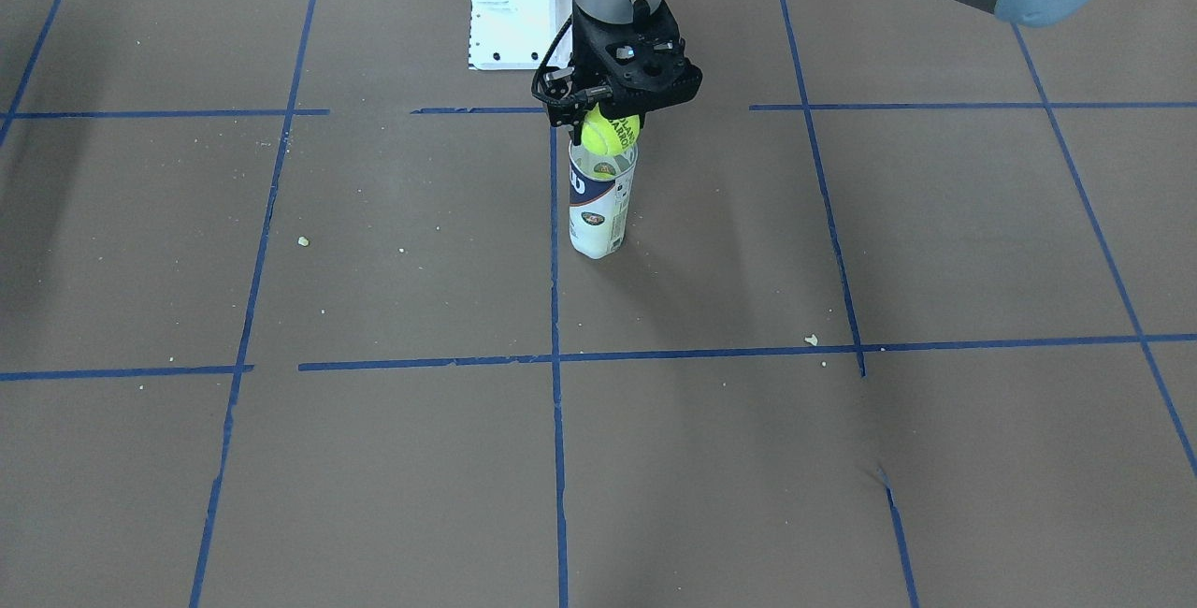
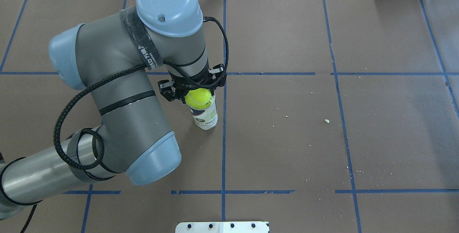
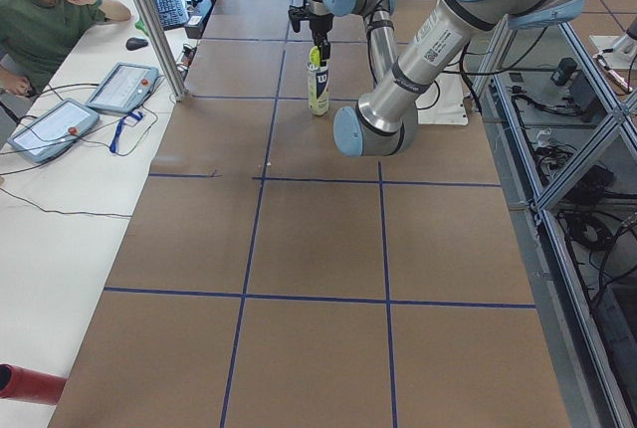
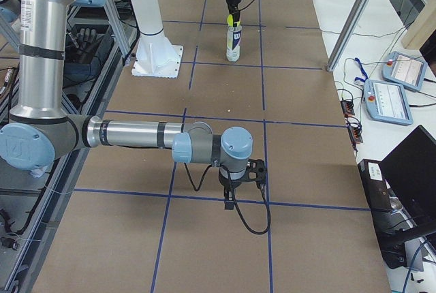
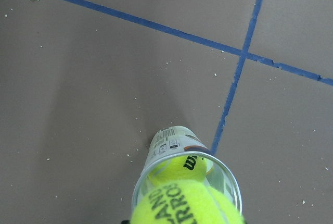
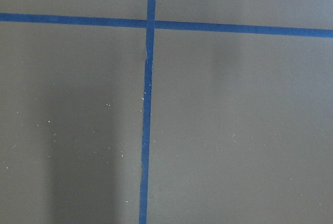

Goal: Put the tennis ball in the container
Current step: 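Open the left gripper to drop the ball into the cup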

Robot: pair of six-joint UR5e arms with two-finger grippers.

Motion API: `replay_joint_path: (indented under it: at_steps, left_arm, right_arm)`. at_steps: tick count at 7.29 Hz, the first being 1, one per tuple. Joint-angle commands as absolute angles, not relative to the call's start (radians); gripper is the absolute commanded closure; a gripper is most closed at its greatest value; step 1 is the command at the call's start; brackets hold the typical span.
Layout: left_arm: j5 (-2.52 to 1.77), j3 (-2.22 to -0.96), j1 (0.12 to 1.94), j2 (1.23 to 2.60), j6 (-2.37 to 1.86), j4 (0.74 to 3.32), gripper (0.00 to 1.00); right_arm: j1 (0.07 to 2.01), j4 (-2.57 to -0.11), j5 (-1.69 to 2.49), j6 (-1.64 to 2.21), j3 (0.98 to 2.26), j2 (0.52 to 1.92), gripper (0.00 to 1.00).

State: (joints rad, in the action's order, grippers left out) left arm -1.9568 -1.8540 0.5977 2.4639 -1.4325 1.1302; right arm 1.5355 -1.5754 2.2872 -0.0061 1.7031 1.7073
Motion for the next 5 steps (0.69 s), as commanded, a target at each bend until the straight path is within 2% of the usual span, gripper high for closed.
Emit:
replay_joint_path:
  at_steps: [1,3,5]
  left_arm:
    - [-1.957,-1.858,0.598,2.464,-1.43,1.138,0.0]
    - [-1.959,-1.891,0.613,2.441,-1.357,1.14,0.0]
    - [-1.967,-1.992,0.708,2.294,-1.193,1.218,0.0]
  right_arm:
    - [1.536,-1.575,2.287,-0.006,1.703,1.706,0.0]
    - [1.536,-1.575,2.287,-0.006,1.703,1.707,0.0]
    - [1.536,-1.575,2.287,-0.006,1.703,1.707,0.0]
